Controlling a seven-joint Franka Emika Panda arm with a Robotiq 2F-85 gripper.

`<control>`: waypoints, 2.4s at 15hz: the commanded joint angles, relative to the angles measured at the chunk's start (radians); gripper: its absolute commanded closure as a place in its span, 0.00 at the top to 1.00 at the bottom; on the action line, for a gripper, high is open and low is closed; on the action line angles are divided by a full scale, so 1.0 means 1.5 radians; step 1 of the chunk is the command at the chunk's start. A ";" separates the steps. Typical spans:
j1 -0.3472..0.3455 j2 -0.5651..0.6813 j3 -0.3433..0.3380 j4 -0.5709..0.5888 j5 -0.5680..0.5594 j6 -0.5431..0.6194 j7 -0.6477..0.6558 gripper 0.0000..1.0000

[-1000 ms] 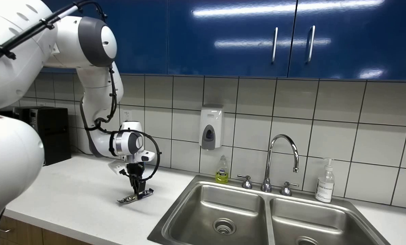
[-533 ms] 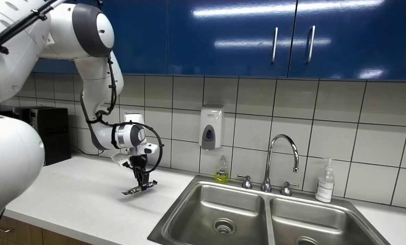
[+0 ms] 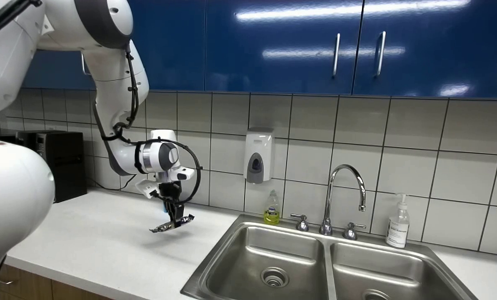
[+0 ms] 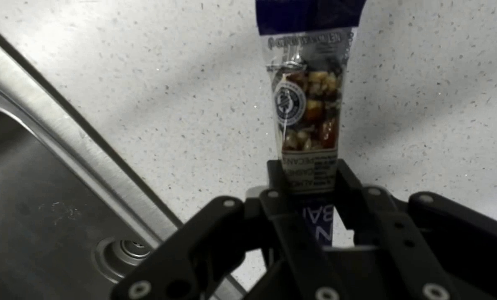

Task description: Put the packet in the left sink

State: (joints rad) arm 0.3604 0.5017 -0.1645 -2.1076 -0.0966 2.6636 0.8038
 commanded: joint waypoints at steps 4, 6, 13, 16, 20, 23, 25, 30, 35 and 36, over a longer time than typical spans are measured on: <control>-0.029 -0.101 0.008 -0.107 -0.087 0.023 -0.103 0.08; -0.046 -0.122 0.017 -0.132 -0.101 0.035 -0.157 0.08; -0.107 -0.177 0.043 -0.196 -0.078 0.051 -0.330 0.08; -0.133 -0.194 0.038 -0.214 -0.076 0.051 -0.353 0.08; -0.181 -0.215 0.025 -0.237 -0.073 0.051 -0.382 0.08; -0.225 -0.222 0.013 -0.242 -0.069 0.049 -0.412 0.08; -0.254 -0.223 0.004 -0.239 -0.064 0.047 -0.437 0.08; -0.327 -0.196 -0.012 -0.199 -0.023 0.036 -0.525 0.08; -0.372 -0.128 -0.012 -0.113 0.023 0.029 -0.580 0.08; -0.377 -0.112 -0.012 -0.092 0.025 0.025 -0.583 0.08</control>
State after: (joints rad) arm -0.1725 0.2585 -0.1952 -2.3475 -0.0973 2.7300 -0.0172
